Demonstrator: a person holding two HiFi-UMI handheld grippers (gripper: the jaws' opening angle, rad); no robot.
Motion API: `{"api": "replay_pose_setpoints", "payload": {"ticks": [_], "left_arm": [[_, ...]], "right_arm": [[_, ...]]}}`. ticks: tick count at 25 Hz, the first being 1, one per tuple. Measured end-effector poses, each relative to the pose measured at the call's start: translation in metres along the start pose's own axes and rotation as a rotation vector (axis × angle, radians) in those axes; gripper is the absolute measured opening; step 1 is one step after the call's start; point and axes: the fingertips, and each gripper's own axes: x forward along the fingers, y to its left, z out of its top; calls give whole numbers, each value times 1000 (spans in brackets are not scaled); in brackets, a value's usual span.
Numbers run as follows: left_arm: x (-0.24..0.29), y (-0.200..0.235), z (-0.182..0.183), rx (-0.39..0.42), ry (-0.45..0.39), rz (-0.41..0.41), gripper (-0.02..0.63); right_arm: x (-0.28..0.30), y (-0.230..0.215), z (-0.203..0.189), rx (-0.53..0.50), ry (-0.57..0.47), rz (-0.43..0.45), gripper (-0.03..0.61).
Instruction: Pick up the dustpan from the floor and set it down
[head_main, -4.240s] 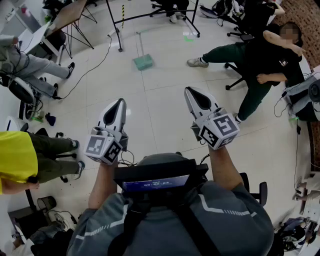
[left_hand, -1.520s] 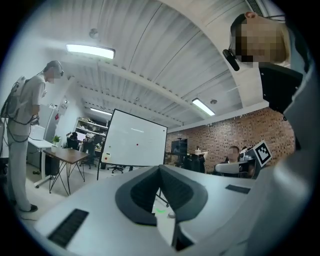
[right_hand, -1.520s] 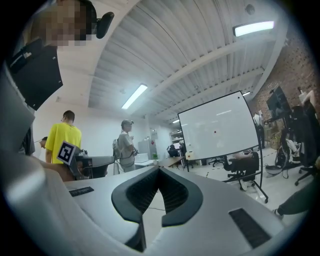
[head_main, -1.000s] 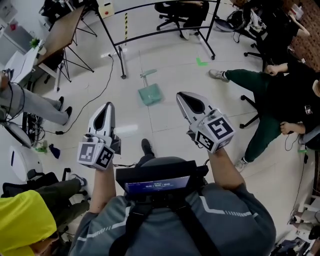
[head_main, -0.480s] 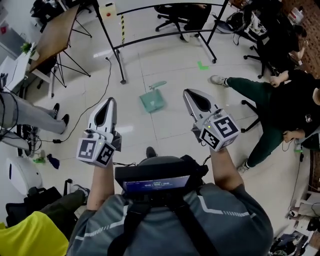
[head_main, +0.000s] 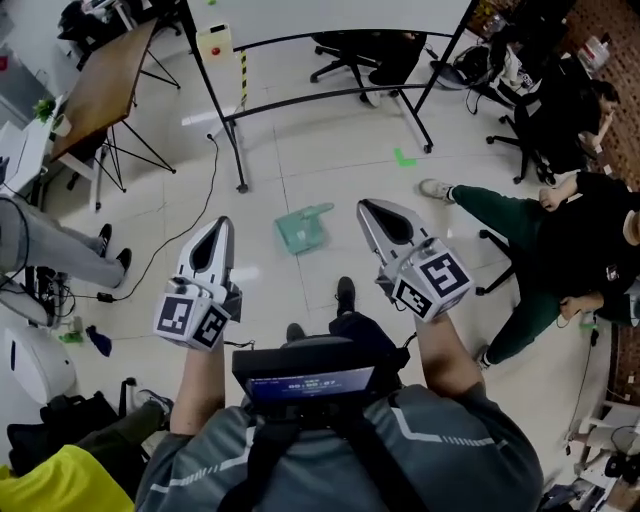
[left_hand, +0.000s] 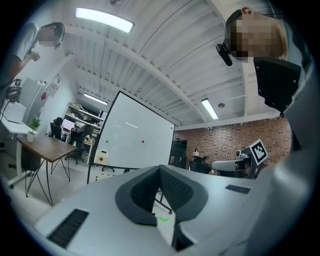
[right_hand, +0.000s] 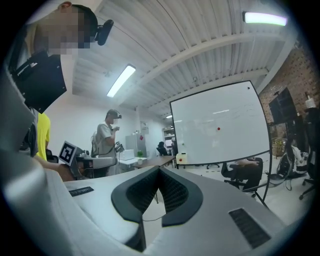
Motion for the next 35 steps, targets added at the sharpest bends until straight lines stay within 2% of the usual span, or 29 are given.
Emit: {"api": "replay_pose_setpoints", "payload": {"ticks": [5,15,20,25,27,31,35], "left_arm": [[52,16,18,11,-43,86,9],[163,15,20,30,-40,169,9],[185,36,21,34,-34,150,9],[189,81,21,10,-7,101,9],[193,100,13,-13,19,107,9],[201,128,-21,-50,58,113,11],[203,153,-66,-69,107,128,14]], "right_arm": [[39,-47,20,-30,-16,81,0],[92,-144,44,-39,-22,232,0],[125,-154,35,-45,1,250,0],[168,-136,30,-57,15,268,3],[187,-133,24,-81,28,302,59],[218,-134,-8,-114,75,352,87],[244,-130,-70,-116,173,420,89]]}}
